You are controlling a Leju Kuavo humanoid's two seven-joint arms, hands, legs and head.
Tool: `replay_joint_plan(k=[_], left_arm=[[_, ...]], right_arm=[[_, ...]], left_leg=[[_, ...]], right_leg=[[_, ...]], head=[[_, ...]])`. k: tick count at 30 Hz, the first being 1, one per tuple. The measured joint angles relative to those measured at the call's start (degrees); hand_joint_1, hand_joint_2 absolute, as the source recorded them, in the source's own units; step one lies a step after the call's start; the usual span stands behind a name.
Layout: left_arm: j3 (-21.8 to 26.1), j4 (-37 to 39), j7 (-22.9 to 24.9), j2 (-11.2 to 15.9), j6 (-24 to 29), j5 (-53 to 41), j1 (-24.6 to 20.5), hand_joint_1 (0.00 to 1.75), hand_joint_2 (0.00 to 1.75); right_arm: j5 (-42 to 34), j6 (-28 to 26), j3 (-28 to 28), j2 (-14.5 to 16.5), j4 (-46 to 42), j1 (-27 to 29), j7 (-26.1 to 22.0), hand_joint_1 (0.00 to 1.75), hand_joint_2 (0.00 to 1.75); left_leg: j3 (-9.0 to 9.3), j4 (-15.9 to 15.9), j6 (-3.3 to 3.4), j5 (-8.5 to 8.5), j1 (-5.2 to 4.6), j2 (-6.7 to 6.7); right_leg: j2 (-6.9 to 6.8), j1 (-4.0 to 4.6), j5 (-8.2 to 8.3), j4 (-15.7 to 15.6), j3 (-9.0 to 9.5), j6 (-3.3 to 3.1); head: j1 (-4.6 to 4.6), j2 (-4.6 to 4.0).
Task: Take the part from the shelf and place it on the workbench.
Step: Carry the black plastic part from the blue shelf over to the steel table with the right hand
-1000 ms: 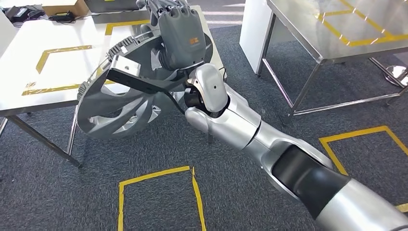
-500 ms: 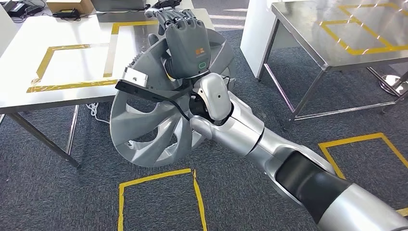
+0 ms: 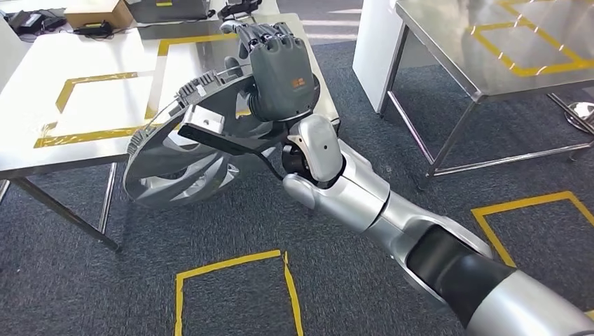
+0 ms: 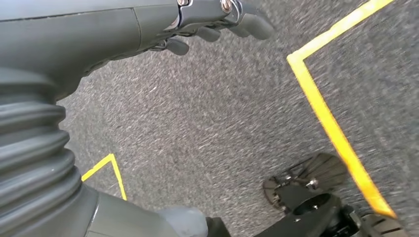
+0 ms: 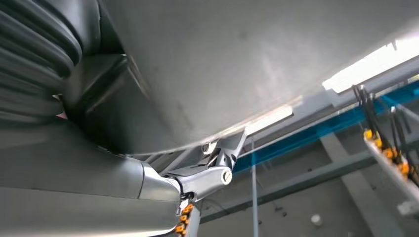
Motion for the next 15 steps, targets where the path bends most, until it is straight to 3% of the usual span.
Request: replay_joint_plan(k=[2, 3, 4, 6, 8, 9, 13, 15], left_arm=[[0.0, 0.0, 0.0, 0.0, -0.1, 0.0, 0.1, 0.0, 1.75], [0.0, 0.0, 0.0, 0.0, -0.1, 0.0, 0.1, 0.0, 1.75], [0.0, 0.1, -0.1, 0.0, -0.1, 0.0, 0.2, 0.0, 1.75], [0.0, 0.1, -0.1, 0.1, -0.2, 0.0, 0.2, 0.0, 1.75], [0.0, 0.1, -0.1, 0.1, -0.3, 0.0, 0.1, 0.0, 1.75], [0.0, 0.1, -0.1, 0.1, -0.4, 0.0, 0.1, 0.0, 1.75], [0.0, 0.0, -0.1, 0.1, -0.5, 0.1, 0.0, 0.0, 1.75], [0.0, 0.0, -0.1, 0.1, -0.4, 0.1, -0.1, 0.0, 1.75]], right_arm=[[0.2, 0.2, 0.0, 0.0, 0.0, 0.2, 0.1, 1.75, 1.75], [0.4, 0.4, 0.0, 0.0, -0.1, 0.4, 0.2, 1.75, 1.75], [0.6, 0.7, 0.0, 0.0, -0.3, 0.6, 0.4, 1.75, 1.75], [1.1, 1.2, -0.2, 0.0, -0.7, 0.9, 0.8, 1.75, 1.75], [1.6, 1.3, -0.5, 0.0, -1.3, 1.0, 1.1, 1.75, 1.75], [1.8, 1.4, -0.7, 0.0, -1.6, 1.1, 1.1, 1.75, 1.75], [3.2, 2.3, -1.5, 0.0, -2.9, 1.2, 0.9, 1.75, 1.75], [3.2, 3.0, -2.0, 0.0, -3.2, 0.5, 0.7, 1.75, 1.75]], left_leg=[[-4.3, 7.5, -0.34, -2.51, 0.11, 0.05], [-5.86, 9.7, -0.46, -2.61, 0.15, 0.06], [-6.48, 9.9, -0.53, -1.61, 0.2, 0.08], [-4.32, 3.7, -0.52, 3.15, 0.32, 0.18], [-1.01, -3.3, -0.08, 6.01, 0.22, 0.32], [-0.1, -5.1, 0.29, 6.17, 0.13, 0.34], [0.84, -6.1, 2.09, 4.99, 0.03, 0.1], [1.44, -6.4, 2.7, 4.66, 0.13, 0.07]], right_leg=[[-0.03, 0.0, -0.52, 0.0, 0.57, -0.28], [0.01, 0.0, -0.81, 0.0, 0.87, -0.28], [0.07, -0.01, -1.14, 0.1, 1.25, -0.21], [0.17, -0.1, -1.97, 0.2, 2.25, 0.13], [0.21, 0.0, -2.9, 0.5, 2.91, 0.76], [0.21, 0.08, -3.21, 0.5, 3.02, 1.1], [0.18, 0.02, -3.73, 1.9, 2.74, 2.34], [0.16, -0.1, -5.69, 6.7, 0.15, 2.73]], head=[[-0.08, 0.0], [-0.07, 0.0], [-0.08, -0.01], [-0.08, -0.01], [-0.18, -0.01], [-0.15, 0.0], [0.16, -0.01], [0.33, 0.0]])
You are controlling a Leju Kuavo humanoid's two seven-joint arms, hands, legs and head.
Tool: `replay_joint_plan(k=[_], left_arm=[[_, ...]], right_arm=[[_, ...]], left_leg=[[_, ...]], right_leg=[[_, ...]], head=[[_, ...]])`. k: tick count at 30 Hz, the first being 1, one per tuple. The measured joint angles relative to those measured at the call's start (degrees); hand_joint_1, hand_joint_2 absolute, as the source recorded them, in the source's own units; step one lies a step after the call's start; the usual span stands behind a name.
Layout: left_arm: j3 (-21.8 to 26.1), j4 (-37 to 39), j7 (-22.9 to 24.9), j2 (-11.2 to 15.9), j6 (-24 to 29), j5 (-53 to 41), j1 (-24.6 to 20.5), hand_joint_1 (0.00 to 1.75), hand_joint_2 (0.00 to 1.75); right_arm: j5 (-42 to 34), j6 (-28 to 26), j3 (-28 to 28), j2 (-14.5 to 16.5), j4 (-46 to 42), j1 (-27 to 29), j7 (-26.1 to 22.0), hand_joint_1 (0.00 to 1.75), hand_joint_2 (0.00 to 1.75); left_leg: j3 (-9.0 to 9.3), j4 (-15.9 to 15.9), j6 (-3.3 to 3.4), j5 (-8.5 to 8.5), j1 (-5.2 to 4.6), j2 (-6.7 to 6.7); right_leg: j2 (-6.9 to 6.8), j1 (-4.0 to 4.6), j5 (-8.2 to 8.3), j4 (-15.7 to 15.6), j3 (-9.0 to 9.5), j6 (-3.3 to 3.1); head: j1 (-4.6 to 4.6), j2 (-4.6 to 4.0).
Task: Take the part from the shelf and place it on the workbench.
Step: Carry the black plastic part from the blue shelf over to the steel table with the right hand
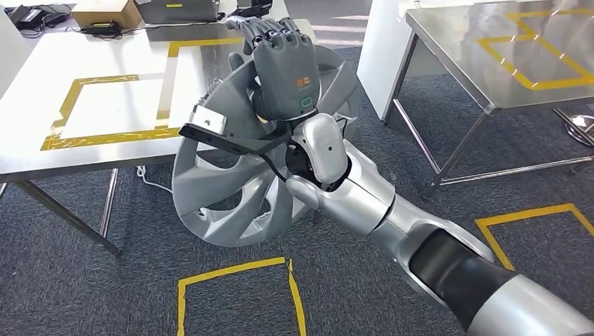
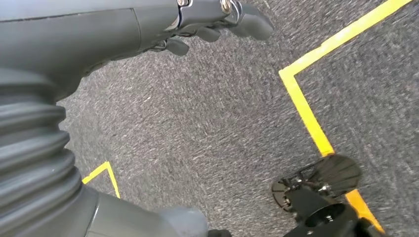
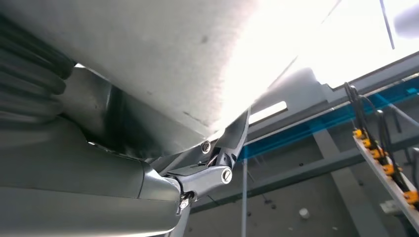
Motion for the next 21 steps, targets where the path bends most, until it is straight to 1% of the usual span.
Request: replay_joint_plan(k=[2, 3, 4, 5, 6, 7, 8, 9, 10, 11, 12, 13, 14, 15, 17, 18, 19, 20, 21], left_arm=[[0.0, 0.0, 0.0, 0.0, 0.0, 0.1, -0.1, 0.0, 1.75], [0.0, 0.0, 0.1, -0.1, 0.1, 0.1, 0.0, 0.0, 1.75], [0.0, 0.0, 0.1, -0.1, 0.1, 0.1, 0.0, 0.0, 1.75], [0.0, 0.0, 0.2, -0.1, 0.1, 0.1, 0.1, 0.0, 1.75], [0.0, 0.0, 0.2, -0.1, 0.1, 0.1, 0.1, 0.0, 1.75], [0.0, 0.0, 0.2, -0.1, 0.1, 0.1, 0.1, 0.0, 1.75], [0.0, 0.0, 0.2, -0.1, 0.1, 0.1, 0.0, 0.0, 1.75], [0.0, 0.0, 0.2, -0.1, 0.1, 0.1, 0.0, 0.0, 1.75], [0.0, 0.0, 0.2, -0.1, 0.2, 0.1, 0.0, 0.0, 1.75], [0.0, 0.0, 0.2, -0.1, 0.2, 0.1, -0.1, 0.0, 1.75], [0.0, 0.0, 0.2, -0.1, 0.2, 0.1, -0.1, 0.0, 1.75], [0.0, 0.0, 0.2, -0.2, 0.2, 0.1, -0.1, 0.0, 1.75], [0.0, 0.0, 0.2, -0.2, 0.2, 0.1, -0.2, 0.0, 1.75], [0.0, 0.0, 0.2, -0.2, 0.3, 0.1, -0.3, 0.0, 1.75], [0.0, 0.0, 0.2, -0.2, 0.3, 0.1, -0.3, 0.0, 1.75], [0.0, 0.0, 0.2, -0.2, 0.3, 0.1, -0.2, 0.0, 1.75], [0.0, 0.0, 0.2, -0.2, 0.3, 0.1, -0.1, 0.0, 1.75], [0.0, 0.0, 0.2, -0.1, 0.3, 0.1, 0.0, 0.0, 1.75], [0.0, 0.0, 0.2, -0.1, 0.3, 0.1, 0.0, 0.0, 1.75]], right_arm=[[-0.7, 0.4, -0.2, 0.0, 0.1, -0.8, -0.5, 1.75, 1.75], [-1.2, 0.5, -0.2, 0.0, 0.2, -1.0, -0.7, 1.75, 1.75], [-1.5, 0.5, -0.2, 0.0, 0.4, -1.2, -0.8, 1.75, 1.75], [-1.7, 0.5, -0.2, 0.0, 0.6, -1.4, -0.8, 1.75, 1.75], [-1.8, 0.5, -0.2, 0.0, 0.8, -1.7, -0.8, 1.75, 1.75], [-1.9, 0.5, -0.2, 0.0, 1.0, -2.1, -0.9, 1.75, 1.75], [-2.0, 0.4, -0.2, 0.0, 1.2, -2.5, -1.0, 1.75, 1.75], [-2.1, 0.3, -0.2, 0.1, 1.4, -3.0, -1.1, 1.75, 1.75], [-2.2, 0.2, -0.3, 0.1, 1.6, -3.3, -1.3, 1.75, 1.75], [-2.4, 0.1, -0.3, 0.1, 1.7, -3.5, -1.4, 1.75, 1.75], [-2.5, 0.0, -0.3, 0.1, 1.8, -3.6, -1.6, 1.75, 1.75], [-2.6, -0.1, -0.4, 0.1, 1.9, -3.7, -1.6, 1.75, 1.75], [-2.7, -0.1, -0.4, 0.2, 2.0, -3.9, -1.7, 1.75, 1.75], [-2.7, -0.2, -0.4, 0.2, 2.1, -4.1, -1.7, 1.75, 1.75], [-2.8, -0.3, -0.4, 0.2, 2.4, -4.3, -1.7, 1.75, 1.75], [-2.8, -0.3, -0.4, 0.2, 2.5, -4.2, -1.7, 1.75, 1.75], [-2.8, -0.3, -0.4, 0.2, 2.7, -4.2, -1.7, 1.75, 1.75], [-2.9, -0.3, -0.4, 0.2, 2.8, -4.1, -1.7, 1.75, 1.75], [-2.9, -0.3, -0.4, 0.2, 2.9, -4.1, -1.7, 1.75, 1.75]], left_leg=[[0.45, 0.0, 0.24, -0.48, -0.02, -0.01], [0.79, 0.0, 0.26, -0.79, -0.02, -0.04], [1.25, 0.0, 0.21, -1.16, -0.02, -0.11], [1.8, 0.0, 0.11, -1.56, -0.02, -0.21], [2.43, 0.0, -0.04, -1.99, -0.01, -0.31], [2.9, 0.0, -0.24, -2.43, -0.02, -0.38], [3.29, 0.0, -0.52, -2.83, -0.06, -0.45], [3.51, -0.1, -0.87, -3.15, -0.08, -0.47], [3.68, 0.0, -1.3, -3.23, -0.09, -0.49], [3.96, 0.0, -1.75, -3.21, -0.12, -0.51], [4.03, 0.2, -2.12, -3.24, -0.09, -0.48], [3.91, 1.1, -2.4, -3.24, -0.07, -0.4], [3.1, 2.7, -2.62, -3.49, -0.06, -0.31], [1.52, 5.4, -2.77, -4.06, -0.02, -0.2], [-3.08, 12.5, -3.11, -6.29, 0.01, -0.06], [-5.2, 14.9, -3.2, -7.45, 0.02, -0.04], [-6.59, 15.8, -3.23, -7.97, 0.01, -0.04], [-7.01, 14.7, -3.16, -7.33, 0.0, -0.03], [-6.52, 11.8, -3.04, -5.42, -0.01, -0.01]], right_leg=[[0.01, -0.02, -2.65, 7.6, -4.7, 0.24], [0.0, -0.04, -3.05, 10.2, -6.7, 0.3], [0.0, -0.07, -2.33, 10.9, -7.9, 0.29], [-0.01, -0.1, -0.41, 9.4, -7.95, 0.21], [-0.02, -0.12, 2.36, 6.0, -7.06, 0.05], [-0.04, -0.09, 5.12, 1.8, -5.79, -0.17], [-0.11, 0.08, 6.55, -1.9, -4.55, -0.4], [-0.14, 0.3, 7.28, -4.4, -3.62, -0.71], [-0.13, 0.52, 7.17, -5.7, -3.1, -1.09], [-0.12, 0.66, 6.6, -6.2, -2.7, -1.54], [-0.05, 0.6, 6.69, -6.5, -2.15, -1.99], [-0.02, 0.48, 6.57, -6.7, -1.54, -2.42], [-0.04, 0.36, 6.33, -6.9, -0.88, -2.78], [-0.05, 0.29, 6.08, -7.0, -0.27, -3.04], [-0.05, 0.36, 5.24, -7.0, 0.66, -3.37], [-0.01, 0.41, 4.76, -7.0, 1.22, -3.42], [0.05, 0.45, 4.22, -7.0, 1.85, -3.42], [0.11, 0.47, 3.66, -7.0, 2.57, -3.38], [0.16, 0.47, 3.05, -7.0, 3.4, -3.29]], head=[[0.07, -0.01], [0.09, -0.01], [0.11, -0.01], [0.14, -0.01], [0.15, -0.01], [0.14, -0.01], [0.09, -0.01], [0.05, -0.01], [0.06, 0.0], [0.08, 0.0], [0.13, 0.0], [0.14, 0.0], [-0.03, 0.0], [-0.14, 0.0], [-0.35, -0.01], [-0.3, -0.01], [-0.32, -0.01], [-0.33, -0.01], [-0.32, -0.01]])
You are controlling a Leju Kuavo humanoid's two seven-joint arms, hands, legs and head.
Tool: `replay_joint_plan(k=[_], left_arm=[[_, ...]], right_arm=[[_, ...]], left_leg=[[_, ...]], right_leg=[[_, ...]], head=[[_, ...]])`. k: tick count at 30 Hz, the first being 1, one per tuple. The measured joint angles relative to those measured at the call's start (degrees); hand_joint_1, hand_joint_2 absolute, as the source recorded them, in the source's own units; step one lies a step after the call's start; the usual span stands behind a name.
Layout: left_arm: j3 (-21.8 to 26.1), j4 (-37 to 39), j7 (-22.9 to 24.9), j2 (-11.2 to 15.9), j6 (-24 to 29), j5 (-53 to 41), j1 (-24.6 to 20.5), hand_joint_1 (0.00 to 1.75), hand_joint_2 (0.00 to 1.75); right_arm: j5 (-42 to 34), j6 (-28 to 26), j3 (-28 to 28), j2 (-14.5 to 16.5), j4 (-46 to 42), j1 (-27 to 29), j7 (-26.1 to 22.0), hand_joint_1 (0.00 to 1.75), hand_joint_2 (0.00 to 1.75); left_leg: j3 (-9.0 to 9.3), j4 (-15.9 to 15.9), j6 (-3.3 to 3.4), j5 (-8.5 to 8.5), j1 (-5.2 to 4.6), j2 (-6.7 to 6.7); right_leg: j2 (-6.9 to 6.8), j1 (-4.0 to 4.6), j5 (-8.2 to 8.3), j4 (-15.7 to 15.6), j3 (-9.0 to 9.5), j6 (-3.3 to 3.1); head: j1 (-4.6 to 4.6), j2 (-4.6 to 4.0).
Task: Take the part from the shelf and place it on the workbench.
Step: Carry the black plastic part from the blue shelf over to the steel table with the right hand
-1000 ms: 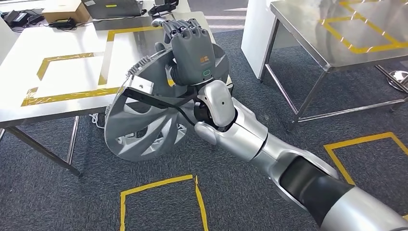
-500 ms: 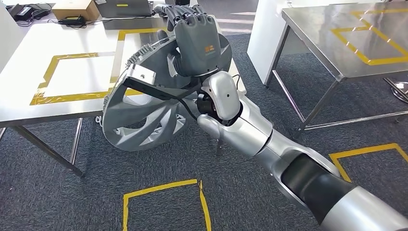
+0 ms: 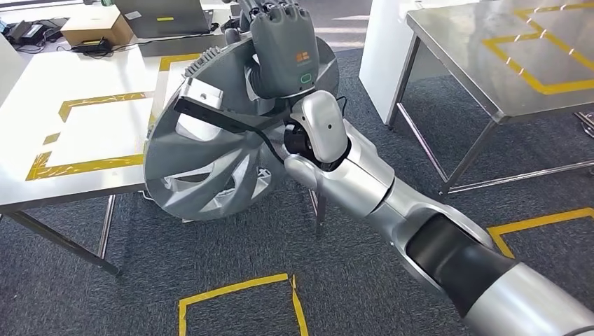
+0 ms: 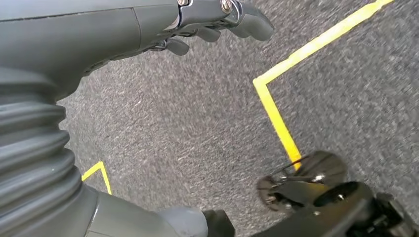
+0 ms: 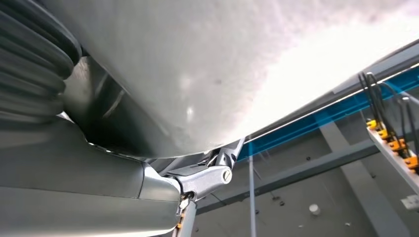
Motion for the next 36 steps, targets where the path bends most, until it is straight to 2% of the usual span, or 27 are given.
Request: replay_joint_plan(k=[2, 3, 4, 6, 8, 9, 10, 12, 13, 14, 15, 17, 18, 19, 22, 24, 25, 27, 28, 29, 30, 32, 34, 35, 36], left_arm=[[0.0, 0.0, 0.0, 0.1, 0.0, 0.0, 0.0, 0.0, 1.75], [0.0, 0.0, 0.0, 0.2, 0.0, 0.0, 0.1, 0.0, 1.75], [0.0, 0.1, 0.0, 0.2, 0.0, 0.0, 0.1, 0.0, 1.75], [0.0, 0.1, 0.0, 0.1, -0.1, 0.0, 0.0, 0.0, 1.75], [0.0, 0.0, 0.0, 0.1, -0.1, 0.0, 0.0, 0.0, 1.75], [0.0, 0.0, 0.0, 0.1, 0.0, 0.0, 0.0, 0.0, 1.75], [0.0, 0.0, 0.0, 0.2, 0.0, 0.0, -0.1, 0.0, 1.75], [0.0, 0.0, 0.0, 0.2, 0.0, 0.0, 0.0, 0.0, 1.75], [0.0, 0.0, -0.1, 0.2, 0.0, 0.0, 0.1, 0.0, 1.75], [0.0, 0.1, -0.1, 0.2, 0.0, 0.0, 0.2, 0.0, 1.75], [0.0, 0.1, -0.1, 0.1, 0.0, 0.0, 0.2, 0.0, 1.75], [0.0, 0.1, -0.2, 0.1, 0.0, 0.0, 0.2, 0.0, 1.75], [0.0, 0.1, -0.2, 0.1, 0.0, 0.0, 0.1, 0.0, 1.75], [0.0, 0.1, -0.2, 0.0, 0.0, 0.0, 0.1, 0.0, 1.75], [0.1, 0.0, -0.2, 0.0, 0.0, 0.0, 0.1, 0.0, 1.75], [0.1, 0.0, -0.1, 0.0, 0.0, 0.0, 0.0, 0.0, 1.75], [0.1, 0.0, 0.0, 0.0, 0.0, 0.0, -0.1, 0.0, 1.75], [0.1, 0.0, 0.2, 0.0, 0.1, -0.1, -0.1, 0.0, 1.75], [0.1, 0.0, 0.2, 0.0, 0.1, -0.2, 0.0, 0.0, 1.75], [0.1, 0.0, 0.2, 0.0, 0.1, -0.2, 0.1, 0.0, 1.75], [0.1, 0.0, 0.2, 0.1, 0.1, -0.2, 0.1, 0.0, 1.75], [0.1, 0.0, 0.1, 0.2, 0.1, -0.2, 0.1, 0.0, 1.75], [0.1, 0.1, -0.1, 0.1, 0.0, -0.2, 0.1, 0.0, 1.75], [0.1, 0.1, -0.1, 0.1, 0.0, -0.2, 0.1, 0.0, 1.75], [0.1, 0.1, -0.1, 0.1, 0.0, -0.2, 0.1, 0.0, 1.75]], right_arm=[[0.0, 0.0, 0.0, 0.0, 0.1, 0.0, 0.0, 1.75, 1.75], [0.0, 0.0, 0.0, 0.0, 0.2, -0.1, 0.0, 1.75, 1.75], [0.0, 0.0, 0.0, 0.0, 0.3, -0.1, 0.0, 1.75, 1.75], [0.0, -0.1, 0.1, 0.1, 0.3, -0.2, 0.0, 1.75, 1.75], [0.0, -0.1, 0.1, 0.1, 0.3, -0.3, 0.0, 1.75, 1.75], [0.0, -0.2, 0.1, 0.1, 0.4, -0.4, 0.0, 1.75, 1.75], [0.0, -0.2, 0.1, 0.1, 0.4, -0.4, 0.1, 1.75, 1.75], [-0.2, -0.2, 0.1, 0.1, 0.7, -0.3, 0.2, 1.75, 1.75], [-0.2, -0.2, 0.2, 0.1, 0.8, -0.2, 0.3, 1.75, 1.75], [-0.2, -0.2, 0.2, 0.1, 1.0, -0.2, 0.3, 1.75, 1.75], [-0.2, -0.2, 0.2, 0.1, 1.0, -0.2, 0.3, 1.75, 1.75], [-0.2, -0.3, 0.2, 0.1, 1.1, -0.2, 0.3, 1.75, 1.75], [-0.2, -0.3, 0.2, 0.1, 1.2, -0.3, 0.3, 1.75, 1.75], [-0.2, -0.3, 0.2, 0.2, 1.2, -0.3, 0.3, 1.75, 1.75], [-0.2, -0.2, 0.2, 0.4, 1.3, -0.5, 0.5, 1.75, 1.75], [-0.2, -0.2, 0.2, 0.8, 1.3, -0.7, 0.8, 1.75, 1.75], [-0.1, 0.0, 0.2, 1.0, 1.4, -0.9, 1.0, 1.75, 1.75], [0.0, 0.3, 0.3, 1.3, 1.4, -1.1, 1.2, 1.75, 1.75], [0.0, 0.5, 0.3, 1.4, 1.5, -1.1, 1.2, 1.75, 1.75], [0.0, 0.7, 0.3, 1.5, 1.7, -1.2, 1.2, 1.75, 1.75], [-0.1, 0.8, 0.3, 1.6, 1.8, -1.3, 1.2, 1.75, 1.75], [-0.6, 1.0, 0.3, 1.7, 2.3, -1.8, 1.1, 1.75, 1.75], [-1.1, 1.2, 0.4, 1.8, 2.9, -2.3, 1.0, 1.75, 1.75], [-1.2, 1.1, 0.5, 1.8, 3.1, -2.4, 1.0, 1.75, 1.75], [-1.2, 1.0, 0.5, 1.8, 3.3, -2.4, 1.0, 1.75, 1.75]], left_leg=[[2.01, -7.8, 0.46, 5.73, -0.1, 0.12], [2.84, -10.6, 0.74, 7.65, -0.22, 0.18], [3.26, -12.1, 1.11, 8.69, -0.33, 0.2], [3.82, -12.5, 1.88, 8.46, -0.43, 0.14], [4.66, -12.7, 2.68, 8.11, -0.3, 0.04], [5.12, -12.8, 3.0, 7.82, -0.23, -0.01], [5.48, -12.8, 3.23, 7.45, -0.21, -0.03], [6.24, -12.8, 3.38, 6.57, -0.23, -0.14], [6.75, -12.8, 3.36, 6.09, -0.23, -0.23], [7.36, -12.8, 3.29, 5.59, -0.23, -0.33], [8.1, -12.8, 3.2, 5.05, -0.23, -0.42], [9.53, -12.7, 2.89, 3.94, -0.28, -0.54], [10.06, -12.7, 2.61, 3.42, -0.3, -0.63], [10.44, -12.8, 2.26, 3.02, -0.29, -0.69], [11.15, -12.0, 1.1, 2.79, -0.26, -0.71], [10.06, -9.0, 0.67, 2.03, -0.29, -0.52], [8.3, -6.0, 0.49, 1.07, -0.23, -0.41], [3.63, 0.8, 0.02, -1.46, -0.11, -0.32], [1.71, 2.8, -0.14, -2.38, -0.02, -0.29], [0.73, 2.7, -0.31, -2.25, 0.07, -0.25], [0.5, 1.4, -0.43, -1.37, 0.17, -0.2], [2.25, -5.9, -0.74, 4.19, 0.48, 0.06], [3.83, -11.4, -0.05, 7.65, 0.47, 0.32], [4.01, -12.0, 0.54, 7.89, 0.38, 0.34], [4.15, -11.9, 1.24, 7.33, 0.24, 0.29]], right_leg=[[0.05, 0.04, -1.28, 0.1, 1.33, 0.34], [0.09, 0.11, -1.87, 0.1, 1.77, 0.62], [0.13, 0.15, -2.3, 0.1, 2.08, 0.97], [0.18, 0.2, -2.55, 0.3, 2.47, 1.68], [0.07, 0.08, -2.51, 2.7, 1.48, 2.26], [0.01, -0.03, -2.98, 5.3, -0.09, 2.52], [-0.05, -0.1, -3.97, 8.9, -2.41, 2.78], [-0.07, -0.19, -6.95, 15.5, -7.42, 3.13], [-0.08, -0.22, -7.72, 16.9, -9.1, 3.2], [-0.09, -0.24, -7.23, 16.3, -9.83, 3.2], [-0.1, -0.24, -5.25, 13.7, -9.53, 3.09], [-0.13, 0.02, 0.84, 5.6, -7.38, 2.52], [-0.15, 0.22, 2.68, 2.5, -6.45, 2.17], [-0.15, 0.47, 3.62, 0.6, -5.9, 1.79], [-0.04, 0.58, 3.56, -0.7, -4.35, 0.52], [-0.1, 0.31, 3.47, -1.2, -2.71, -0.17], [-0.16, 0.22, 3.21, -1.3, -2.1, -0.35], [-0.15, 0.16, 2.38, -1.2, -1.3, -0.49], [-0.09, 0.12, 1.89, -1.2, -0.91, -0.42], [-0.02, 0.04, 1.36, -1.1, -0.45, -0.27], [0.06, -0.06, 0.86, -0.9, 0.0, -0.1], [0.09, -0.32, -0.54, -0.5, 1.06, 0.48], [0.12, -0.34, -1.83, -0.1, 1.78, 1.25], [0.14, -0.29, -2.15, 0.0, 1.92, 1.68], [0.17, -0.25, -2.33, 0.1, 2.11, 2.05]], head=[[-0.06, 0.01], [-0.11, 0.01], [-0.15, 0.01], [-0.12, 0.01], [-0.02, 0.01], [0.02, 0.01], [0.04, 0.01], [0.09, 0.01], [0.1, 0.01], [0.09, 0.01], [0.1, 0.01], [0.07, 0.01], [0.07, 0.01], [0.06, 0.01], [0.17, 0.01], [-0.03, 0.01], [-0.13, 0.01], [-0.28, -0.01], [-0.29, -0.01], [-0.29, -0.01], [-0.28, 0.0], [-0.32, 0.01], [-0.51, 0.01], [-0.57, 0.01], [-0.6, 0.01]])
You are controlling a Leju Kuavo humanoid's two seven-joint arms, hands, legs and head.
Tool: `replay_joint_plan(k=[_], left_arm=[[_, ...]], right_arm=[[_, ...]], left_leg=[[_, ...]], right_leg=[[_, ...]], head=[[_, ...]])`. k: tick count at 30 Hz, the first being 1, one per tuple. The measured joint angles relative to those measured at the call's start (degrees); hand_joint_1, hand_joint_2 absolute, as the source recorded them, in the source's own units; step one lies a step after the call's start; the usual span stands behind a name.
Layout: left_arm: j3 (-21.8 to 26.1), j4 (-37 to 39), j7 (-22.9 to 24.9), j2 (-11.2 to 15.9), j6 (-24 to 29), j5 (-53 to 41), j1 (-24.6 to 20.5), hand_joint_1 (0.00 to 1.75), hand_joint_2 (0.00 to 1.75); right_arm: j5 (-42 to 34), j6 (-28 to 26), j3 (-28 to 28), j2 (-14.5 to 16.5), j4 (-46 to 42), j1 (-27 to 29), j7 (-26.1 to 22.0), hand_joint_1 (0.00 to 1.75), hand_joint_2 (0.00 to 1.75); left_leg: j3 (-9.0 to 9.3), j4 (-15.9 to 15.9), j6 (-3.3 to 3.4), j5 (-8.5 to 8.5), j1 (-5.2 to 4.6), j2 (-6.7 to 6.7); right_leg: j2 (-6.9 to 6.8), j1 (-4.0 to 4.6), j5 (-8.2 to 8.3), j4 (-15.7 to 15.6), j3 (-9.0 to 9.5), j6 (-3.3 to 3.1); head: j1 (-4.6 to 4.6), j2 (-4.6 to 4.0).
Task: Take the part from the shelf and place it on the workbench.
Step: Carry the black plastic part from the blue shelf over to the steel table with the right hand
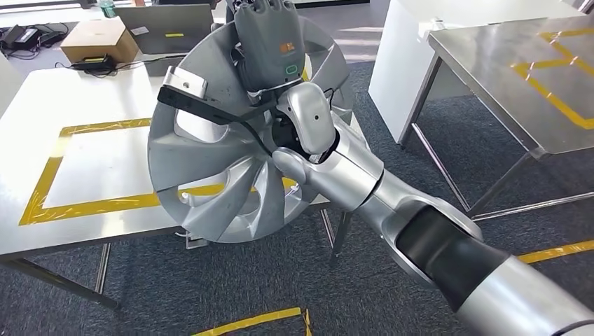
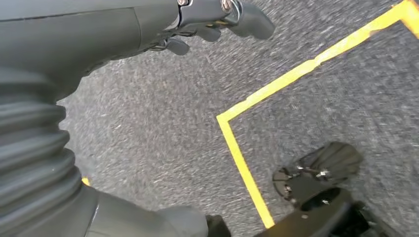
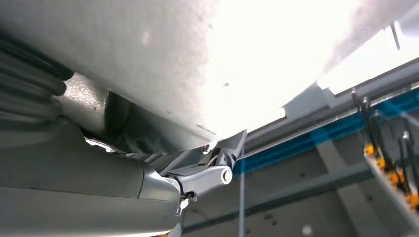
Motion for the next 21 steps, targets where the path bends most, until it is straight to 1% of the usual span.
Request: replay_joint_plan(k=[1, 2, 3, 4, 5, 6, 7, 8, 9, 10, 11, 12, 13, 14, 15, 16, 17, 18, 19, 20, 21], left_arm=[[0.0, 0.0, 0.1, 0.0, 0.0, 0.0, 0.0, 0.0, 1.75], [0.0, 0.0, 0.1, 0.0, 0.0, 0.0, 0.0, 0.0, 1.75], [0.1, -0.1, 0.2, 0.0, 0.1, 0.0, -0.1, 0.0, 1.75], [0.2, -0.1, 0.3, 0.0, 0.1, 0.0, -0.1, 0.0, 1.75], [0.2, -0.1, 0.4, 0.0, 0.1, 0.0, -0.2, 0.0, 1.75], [0.3, -0.1, 0.4, -0.1, 0.1, 0.0, -0.2, 0.0, 1.75], [0.3, -0.1, 0.4, -0.1, 0.2, 0.0, -0.1, 0.0, 1.75], [0.4, -0.1, 0.4, -0.1, 0.2, 0.0, 0.0, 0.0, 1.75], [0.4, -0.1, 0.5, -0.1, 0.2, 0.0, 0.0, 0.0, 1.75], [0.4, -0.1, 0.5, -0.1, 0.2, 0.0, 0.0, 0.0, 1.75], [0.4, -0.1, 0.5, -0.1, 0.2, 0.0, 0.1, 0.0, 1.75], [0.4, -0.1, 0.5, -0.2, 0.2, 0.0, 0.0, 0.0, 1.75], [0.4, 0.0, 0.5, -0.2, 0.1, 0.0, 0.0, 0.0, 1.75], [0.4, 0.0, 0.5, -0.3, 0.1, 0.0, -0.1, 0.0, 1.75], [0.4, 0.0, 0.5, -0.3, 0.1, 0.0, -0.1, 0.0, 1.75], [0.4, -0.1, 0.5, -0.3, 0.1, 0.0, -0.1, 0.0, 1.75], [0.4, -0.1, 0.5, -0.3, 0.1, 0.0, -0.1, 0.0, 1.75], [0.5, -0.1, 0.5, -0.3, 0.2, 0.0, -0.2, 0.0, 1.75], [0.5, -0.1, 0.4, -0.3, 0.2, 0.0, -0.2, 0.0, 1.75], [0.5, -0.1, 0.5, -0.3, 0.2, 0.0, -0.3, 0.0, 1.75], [0.5, -0.1, 0.5, -0.3, 0.2, 0.0, -0.3, 0.0, 1.75]], right_arm=[[0.0, -0.1, 0.0, 0.0, 0.1, 0.0, 0.1, 1.75, 1.75], [0.2, -0.3, 0.0, 0.0, 0.1, 0.1, 0.3, 1.75, 1.75], [0.3, -0.4, 0.0, 0.1, 0.2, 0.0, 0.4, 1.75, 1.75], [0.5, -0.4, 0.0, 0.1, 0.2, 0.0, 0.5, 1.75, 1.75], [0.7, -0.3, 0.0, 0.2, 0.3, 0.1, 0.7, 1.75, 1.75], [0.8, -0.2, 0.0, 0.2, 0.5, 0.2, 0.8, 1.75, 1.75], [0.8, -0.1, 0.0, 0.2, 0.6, 0.4, 0.9, 1.75, 1.75], [0.9, 0.1, 0.0, 0.2, 0.8, 0.7, 1.0, 1.75, 1.75], [0.9, 0.2, 0.0, 0.2, 0.9, 0.8, 1.1, 1.75, 1.75], [0.9, 0.2, 0.0, 0.2, 1.0, 0.8, 1.1, 1.75, 1.75], [0.9, 0.3, 0.0, 0.2, 1.0, 0.8, 1.1, 1.75, 1.75], [1.0, 0.3, 0.0, 0.2, 1.1, 0.7, 1.0, 1.75, 1.75], [1.0, 0.3, 0.0, 0.2, 1.1, 0.7, 1.0, 1.75, 1.75], [1.0, 0.3, 0.0, 0.3, 1.2, 0.6, 1.0, 1.75, 1.75], [1.0, 0.4, 0.0, 0.3, 1.3, 0.6, 1.0, 1.75, 1.75], [1.0, 0.4, 0.0, 0.4, 1.3, 0.5, 1.0, 1.75, 1.75], [1.0, 0.4, -0.1, 0.5, 1.3, 0.4, 1.0, 1.75, 1.75], [1.0, 0.4, -0.1, 0.6, 1.3, 0.3, 1.0, 1.75, 1.75], [1.0, 0.4, -0.1, 0.7, 1.3, 0.2, 1.0, 1.75, 1.75], [1.0, 0.4, -0.2, 0.8, 1.4, 0.2, 1.0, 1.75, 1.75], [1.1, 0.5, -0.2, 0.9, 1.4, 0.2, 1.0, 1.75, 1.75]], left_leg=[[0.33, 0.0, 0.43, 0.08, 0.01, -0.1], [0.64, -0.1, 0.83, -0.11, 0.06, -0.2], [1.07, -0.1, 1.15, -0.36, 0.11, -0.26], [1.49, -0.2, 1.39, -0.65, 0.16, -0.32], [1.85, -0.3, 1.58, -1.04, 0.14, -0.33], [2.25, -0.3, 1.68, -1.48, 0.13, -0.35], [2.71, -0.3, 1.71, -1.95, 0.12, -0.39], [3.32, -0.3, 1.7, -2.48, 0.11, -0.46], [4.04, -0.3, 1.64, -3.04, 0.08, -0.55], [4.85, -0.3, 1.53, -3.63, 0.03, -0.63], [5.56, -0.3, 1.4, -4.25, 0.0, -0.68], [6.23, -0.3, 1.18, -4.83, -0.07, -0.74], [6.71, -0.3, 0.89, -5.38, -0.14, -0.79], [7.15, -0.3, 0.57, -5.76, -0.17, -0.84], [7.58, -0.2, 0.18, -5.94, -0.24, -0.89], [7.83, -0.1, -0.17, -6.08, -0.25, -0.89], [7.84, 0.7, -0.44, -6.15, -0.23, -0.83], [7.21, 2.3, -0.68, -6.38, -0.23, -0.74], [5.74, 5.0, -0.89, -7.0, -0.2, -0.65], [3.53, 8.5, -1.07, -7.98, -0.17, -0.55], [0.95, 12.1, -1.27, -9.32, -0.18, -0.5]], right_leg=[[-0.03, -0.03, -0.12, 0.2, -0.03, 0.31], [-0.08, -0.11, -0.02, 1.2, -0.36, 0.53], [-0.16, -0.18, -0.08, 3.1, -1.46, 0.69], [-0.22, -0.24, -0.47, 6.2, -3.39, 0.9], [-0.27, -0.26, -1.35, 9.9, -5.89, 1.1], [-0.29, -0.25, -2.74, 13.5, -8.61, 1.27], [-0.29, -0.25, -4.04, 16.0, -10.89, 1.33], [-0.29, -0.25, -4.5, 16.8, -12.39, 1.28], [-0.29, -0.22, -3.67, 15.6, -12.94, 1.1], [-0.3, -0.16, -1.43, 12.5, -12.55, 0.82], [-0.33, -0.02, 1.9, 8.4, -11.65, 0.39], [-0.37, 0.27, 4.72, 4.7, -10.75, -0.04], [-0.41, 0.53, 6.61, 2.0, -9.95, -0.36], [-0.42, 0.76, 7.49, 0.5, -9.49, -0.64], [-0.4, 0.9, 7.22, 0.0, -9.17, -0.82], [-0.36, 0.81, 7.01, -0.1, -8.55, -1.04], [-0.32, 0.7, 6.81, -0.3, -7.89, -1.38], [-0.32, 0.57, 6.52, -0.4, -7.15, -1.75], [-0.31, 0.47, 6.16, -0.5, -6.39, -2.06], [-0.32, 0.44, 5.66, -0.5, -5.81, -2.31], [-0.27, 0.45, 5.14, -0.5, -5.31, -2.44]], head=[[0.06, 0.0], [0.15, 0.0], [0.23, 0.0], [0.3, 0.0], [0.35, 0.0], [0.38, 0.0], [0.42, -0.01], [0.47, -0.01], [0.5, -0.01], [0.55, -0.01], [0.56, 0.0], [0.52, 0.0], [0.51, 0.0], [0.5, 0.0], [0.52, 0.0], [0.57, 0.0], [0.59, 0.0], [0.46, 0.0], [0.37, 0.0], [0.28, 0.0], [0.19, -0.01]])
